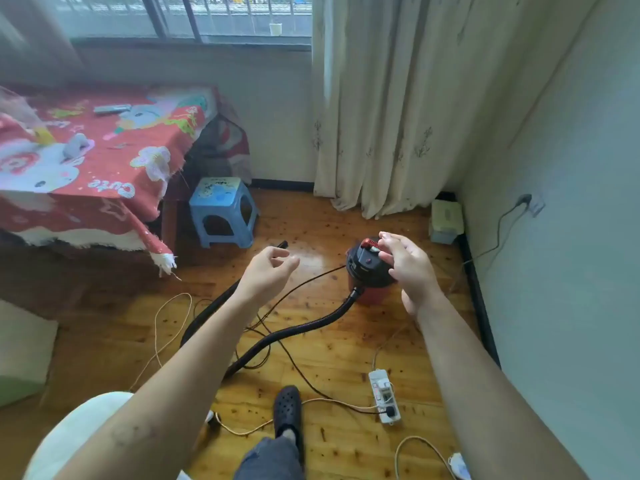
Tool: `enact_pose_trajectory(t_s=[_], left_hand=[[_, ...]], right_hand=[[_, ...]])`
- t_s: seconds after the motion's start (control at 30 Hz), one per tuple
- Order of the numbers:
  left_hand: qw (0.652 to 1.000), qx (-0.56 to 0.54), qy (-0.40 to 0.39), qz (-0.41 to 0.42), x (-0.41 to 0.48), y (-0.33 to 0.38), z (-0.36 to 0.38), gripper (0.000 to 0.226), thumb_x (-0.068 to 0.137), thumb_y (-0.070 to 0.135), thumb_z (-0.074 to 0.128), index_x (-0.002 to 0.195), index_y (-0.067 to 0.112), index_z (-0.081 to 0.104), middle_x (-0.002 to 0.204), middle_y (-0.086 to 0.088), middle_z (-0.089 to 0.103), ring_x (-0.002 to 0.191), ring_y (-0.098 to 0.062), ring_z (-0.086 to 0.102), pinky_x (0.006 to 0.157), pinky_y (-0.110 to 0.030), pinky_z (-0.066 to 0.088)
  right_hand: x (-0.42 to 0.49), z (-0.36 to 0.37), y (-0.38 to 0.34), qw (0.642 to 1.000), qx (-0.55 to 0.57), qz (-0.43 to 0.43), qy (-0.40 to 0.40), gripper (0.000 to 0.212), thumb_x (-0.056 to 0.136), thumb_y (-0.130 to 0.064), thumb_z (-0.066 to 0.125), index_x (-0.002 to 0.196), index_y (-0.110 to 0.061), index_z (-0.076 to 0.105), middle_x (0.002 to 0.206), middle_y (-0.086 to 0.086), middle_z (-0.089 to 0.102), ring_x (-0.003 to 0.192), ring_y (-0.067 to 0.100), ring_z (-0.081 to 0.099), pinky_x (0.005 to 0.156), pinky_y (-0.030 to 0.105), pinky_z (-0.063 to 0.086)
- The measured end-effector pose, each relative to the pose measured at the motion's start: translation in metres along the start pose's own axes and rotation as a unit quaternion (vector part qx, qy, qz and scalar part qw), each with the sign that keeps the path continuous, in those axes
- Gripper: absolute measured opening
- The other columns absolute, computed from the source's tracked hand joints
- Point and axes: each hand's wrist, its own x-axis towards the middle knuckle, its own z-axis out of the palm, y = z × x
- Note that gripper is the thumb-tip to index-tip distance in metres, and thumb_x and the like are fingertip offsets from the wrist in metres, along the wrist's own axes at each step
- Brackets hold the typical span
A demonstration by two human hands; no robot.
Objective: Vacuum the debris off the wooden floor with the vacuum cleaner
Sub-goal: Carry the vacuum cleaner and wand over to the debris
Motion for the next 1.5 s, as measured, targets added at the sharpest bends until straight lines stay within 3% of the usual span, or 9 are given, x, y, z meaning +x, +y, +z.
enact_pose_trajectory(t_s=[0.2, 0.37, 0.5, 0.67, 0.8, 0.97, 1.17, 1.3, 1.5], left_hand=[[0.999, -0.027, 0.01, -0.016, 0.072, -0.016, -0.026, 0.038, 0.094, 0.041, 0.058, 0.125, 0.018, 0.057, 0.112, 0.0, 0.066, 0.098, -0.008, 0.061, 0.068, -0.019, 0.044], [0.999, -0.042, 0.008, -0.025, 0.151, -0.024, -0.053, 0.038, 0.094, 0.042, 0.058, 0.125, 0.019, 0.057, 0.113, 0.002, 0.064, 0.097, -0.007, 0.058, 0.066, -0.017, 0.041], [0.999, -0.036, -0.006, -0.025, 0.206, -0.028, -0.071, 0.037, 0.094, 0.042, 0.058, 0.123, 0.02, 0.058, 0.111, 0.002, 0.064, 0.096, -0.006, 0.059, 0.066, -0.017, 0.042], [0.999, -0.044, -0.022, -0.02, 0.262, -0.025, -0.083, 0.036, 0.093, 0.043, 0.058, 0.122, 0.021, 0.059, 0.106, 0.007, 0.063, 0.091, 0.002, 0.056, 0.066, -0.016, 0.041], [0.998, -0.046, -0.023, -0.023, 0.294, -0.025, -0.081, 0.035, 0.093, 0.042, 0.058, 0.121, 0.022, 0.058, 0.102, 0.011, 0.06, 0.089, 0.004, 0.055, 0.064, -0.015, 0.039], [0.998, -0.04, -0.023, -0.053, 0.331, -0.029, -0.078, 0.033, 0.092, 0.043, 0.058, 0.119, 0.024, 0.059, 0.108, 0.007, 0.064, 0.095, -0.002, 0.058, 0.07, -0.021, 0.045], [0.996, 0.018, 0.009, -0.088, 0.392, -0.025, -0.079, 0.035, 0.094, 0.043, 0.057, 0.122, 0.022, 0.058, 0.116, 0.005, 0.062, 0.104, -0.011, 0.058, 0.083, -0.028, 0.046], [0.991, 0.052, 0.024, -0.118, 0.431, -0.019, -0.084, 0.036, 0.093, 0.045, 0.058, 0.122, 0.024, 0.059, 0.117, 0.005, 0.062, 0.108, -0.014, 0.058, 0.095, -0.038, 0.049], [0.982, 0.042, 0.069, -0.173, 0.461, -0.03, -0.111, 0.038, 0.093, 0.044, 0.058, 0.124, 0.024, 0.058, 0.112, 0.003, 0.062, 0.104, -0.013, 0.058, 0.094, -0.038, 0.049]], right_hand=[[0.059, 0.052, -0.01, 0.999, -0.03, 0.034, 0.0, 0.024, 0.099, -0.042, 0.05, 0.116, -0.032, 0.062, 0.107, -0.017, 0.061, 0.1, 0.003, 0.055, 0.07, 0.017, 0.039], [0.125, 0.092, -0.024, 0.997, -0.052, 0.05, 0.026, 0.025, 0.099, -0.043, 0.049, 0.118, -0.032, 0.062, 0.109, -0.016, 0.062, 0.109, 0.01, 0.056, 0.081, 0.025, 0.041], [0.167, 0.121, -0.039, 0.996, -0.061, 0.055, 0.042, 0.033, 0.099, -0.045, 0.048, 0.124, -0.029, 0.061, 0.119, -0.011, 0.06, 0.117, 0.014, 0.054, 0.099, 0.037, 0.045], [0.206, 0.134, -0.052, 0.993, -0.082, 0.057, 0.063, 0.034, 0.1, -0.044, 0.046, 0.127, -0.028, 0.06, 0.123, -0.01, 0.058, 0.118, 0.013, 0.052, 0.093, 0.031, 0.041], [0.237, 0.135, -0.061, 0.991, -0.097, 0.053, 0.077, 0.035, 0.1, -0.043, 0.046, 0.127, -0.027, 0.06, 0.116, -0.012, 0.06, 0.114, 0.011, 0.054, 0.075, 0.02, 0.041], [0.286, 0.143, -0.058, 0.991, -0.091, 0.069, 0.065, 0.034, 0.1, -0.041, 0.046, 0.126, -0.025, 0.061, 0.119, -0.009, 0.062, 0.116, 0.013, 0.055, 0.101, 0.037, 0.043], [0.368, 0.168, -0.057, 0.995, -0.061, 0.08, 0.006, 0.024, 0.1, -0.043, 0.046, 0.111, -0.032, 0.064, 0.107, -0.018, 0.062, 0.106, 0.005, 0.057, 0.086, 0.026, 0.04], [0.423, 0.178, -0.057, 0.994, -0.049, 0.099, -0.028, 0.021, 0.099, -0.044, 0.046, 0.098, -0.036, 0.065, 0.105, -0.015, 0.064, 0.104, 0.005, 0.058, 0.079, 0.022, 0.042], [0.48, 0.21, -0.053, 0.986, -0.075, 0.122, -0.081, 0.022, 0.1, -0.043, 0.044, 0.1, -0.034, 0.064, 0.105, -0.014, 0.063, 0.103, 0.006, 0.058, 0.077, 0.022, 0.043]])
